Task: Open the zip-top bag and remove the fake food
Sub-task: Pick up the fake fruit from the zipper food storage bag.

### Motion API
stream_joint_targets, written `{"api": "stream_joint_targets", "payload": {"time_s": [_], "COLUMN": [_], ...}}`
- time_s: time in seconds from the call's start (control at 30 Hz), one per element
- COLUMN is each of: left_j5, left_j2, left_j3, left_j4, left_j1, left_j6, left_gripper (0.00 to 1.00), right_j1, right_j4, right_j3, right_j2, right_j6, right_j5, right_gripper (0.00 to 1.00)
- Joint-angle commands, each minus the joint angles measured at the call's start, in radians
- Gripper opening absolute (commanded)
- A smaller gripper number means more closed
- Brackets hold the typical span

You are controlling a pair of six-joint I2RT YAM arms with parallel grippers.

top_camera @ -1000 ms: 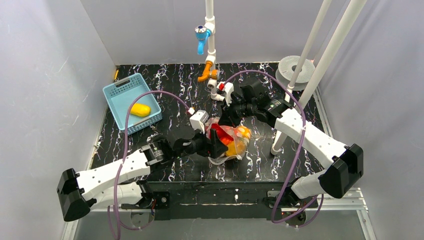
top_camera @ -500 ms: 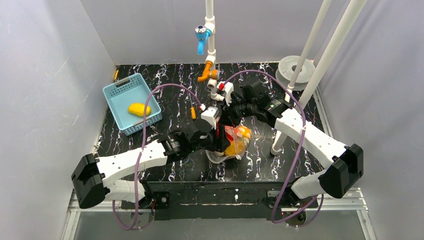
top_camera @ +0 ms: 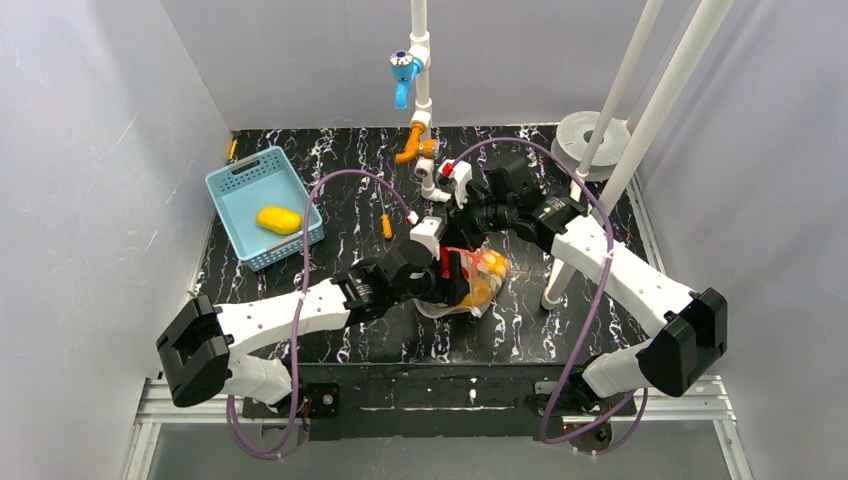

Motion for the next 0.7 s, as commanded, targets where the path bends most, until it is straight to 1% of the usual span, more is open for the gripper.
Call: {"api": "stream_joint_targets", "payload": {"time_s": [0.0,0.23,0.5,0.6,0.67], "left_j5": [0.051,0.039,0.045,0.041,0.032], "left_j2": [0.033,0.029,0.103,0.137,0.164], "left_j3": [-0.033,-0.092,-0.095,-0.084,-0.062], "left_j4": [0.086,0.162,0.219,0.245,0.231], "left_j1": [-0.02,-0.029,-0.034,-0.043,-0.05], "left_j6": [0.009,-0.001,-0.022,-0.028,-0.03], "left_gripper": [0.69,0.64,0.67,0.66,0.66], "right_j1": [0.01,0.009,0.009,0.01,0.009], "right_j4": [0.045,0.047,0.047,0.048,0.048], "right_j3": [0.001,0.0,0.004,0.004,0.004], "right_j2": [-0.018,-0.021,-0.017,-0.015,-0.014], "right_j6": [0.007,0.01,0.016,0.019,0.021], "right_j5": [-0.036,-0.035,-0.042,-0.046,-0.048], "right_gripper": [0.01,0.01,0.01,0.01,0.01]}}
